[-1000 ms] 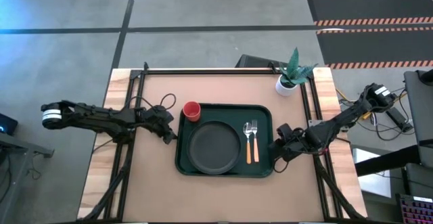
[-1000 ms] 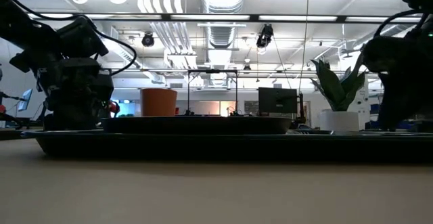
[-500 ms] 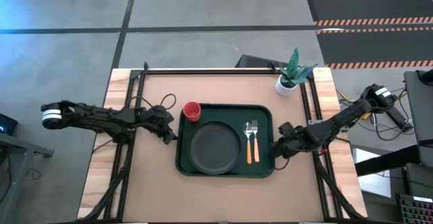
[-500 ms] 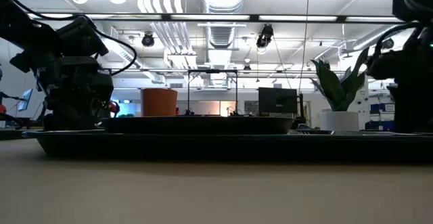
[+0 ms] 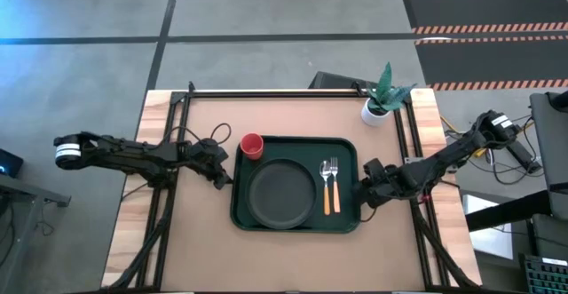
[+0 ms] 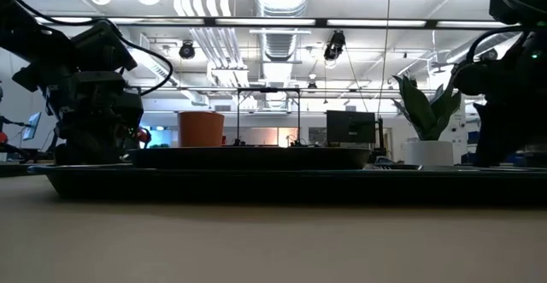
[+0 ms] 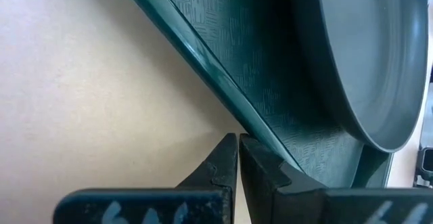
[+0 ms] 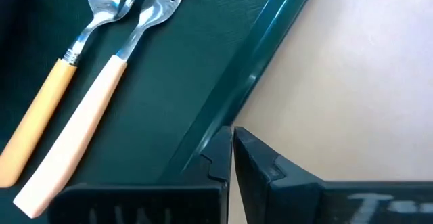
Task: Pick and place plate/cup/fork/spoon on tray
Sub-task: Adjust the black serving tray
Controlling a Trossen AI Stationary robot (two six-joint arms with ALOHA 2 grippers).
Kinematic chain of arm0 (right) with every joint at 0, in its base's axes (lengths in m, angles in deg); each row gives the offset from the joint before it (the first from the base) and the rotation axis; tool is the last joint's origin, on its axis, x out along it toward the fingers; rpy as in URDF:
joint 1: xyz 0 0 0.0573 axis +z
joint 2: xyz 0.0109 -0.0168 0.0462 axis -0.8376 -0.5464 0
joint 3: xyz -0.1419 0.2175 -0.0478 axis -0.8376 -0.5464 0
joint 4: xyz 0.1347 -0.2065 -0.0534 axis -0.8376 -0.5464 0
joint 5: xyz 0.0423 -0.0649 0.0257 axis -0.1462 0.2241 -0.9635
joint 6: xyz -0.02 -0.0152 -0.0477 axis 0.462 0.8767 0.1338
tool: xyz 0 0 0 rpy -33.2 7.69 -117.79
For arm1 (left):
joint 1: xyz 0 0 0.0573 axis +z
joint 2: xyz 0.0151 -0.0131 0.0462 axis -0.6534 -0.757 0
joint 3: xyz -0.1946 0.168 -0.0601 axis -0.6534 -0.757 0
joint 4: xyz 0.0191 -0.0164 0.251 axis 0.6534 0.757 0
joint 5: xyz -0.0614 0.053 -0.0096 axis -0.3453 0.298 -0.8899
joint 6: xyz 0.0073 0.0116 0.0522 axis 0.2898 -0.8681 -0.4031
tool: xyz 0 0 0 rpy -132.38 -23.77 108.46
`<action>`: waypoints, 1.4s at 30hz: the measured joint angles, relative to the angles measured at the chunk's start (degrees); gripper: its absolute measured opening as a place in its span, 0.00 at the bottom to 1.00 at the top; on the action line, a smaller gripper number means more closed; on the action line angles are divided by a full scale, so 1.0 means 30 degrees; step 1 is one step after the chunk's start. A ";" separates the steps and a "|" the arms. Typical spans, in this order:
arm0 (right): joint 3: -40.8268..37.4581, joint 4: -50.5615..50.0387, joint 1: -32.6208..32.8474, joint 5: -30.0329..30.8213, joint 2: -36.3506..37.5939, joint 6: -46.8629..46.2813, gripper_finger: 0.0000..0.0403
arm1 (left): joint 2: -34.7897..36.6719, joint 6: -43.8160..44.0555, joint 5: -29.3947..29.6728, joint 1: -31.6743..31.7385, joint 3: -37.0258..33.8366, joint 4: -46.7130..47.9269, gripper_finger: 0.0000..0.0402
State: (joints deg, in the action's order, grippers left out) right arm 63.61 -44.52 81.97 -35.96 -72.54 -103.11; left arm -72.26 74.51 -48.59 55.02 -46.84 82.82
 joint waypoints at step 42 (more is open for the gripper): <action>0.1443 0.4532 -0.2845 0.3066 0.5428 1.3497 0.02 | 0.7358 -0.1020 0.0579 -0.1264 0.0845 -0.0066 0.00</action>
State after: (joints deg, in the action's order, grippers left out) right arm 67.94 -30.92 73.44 -26.77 -56.25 -62.63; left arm -50.19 71.45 -46.86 51.23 -44.31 82.62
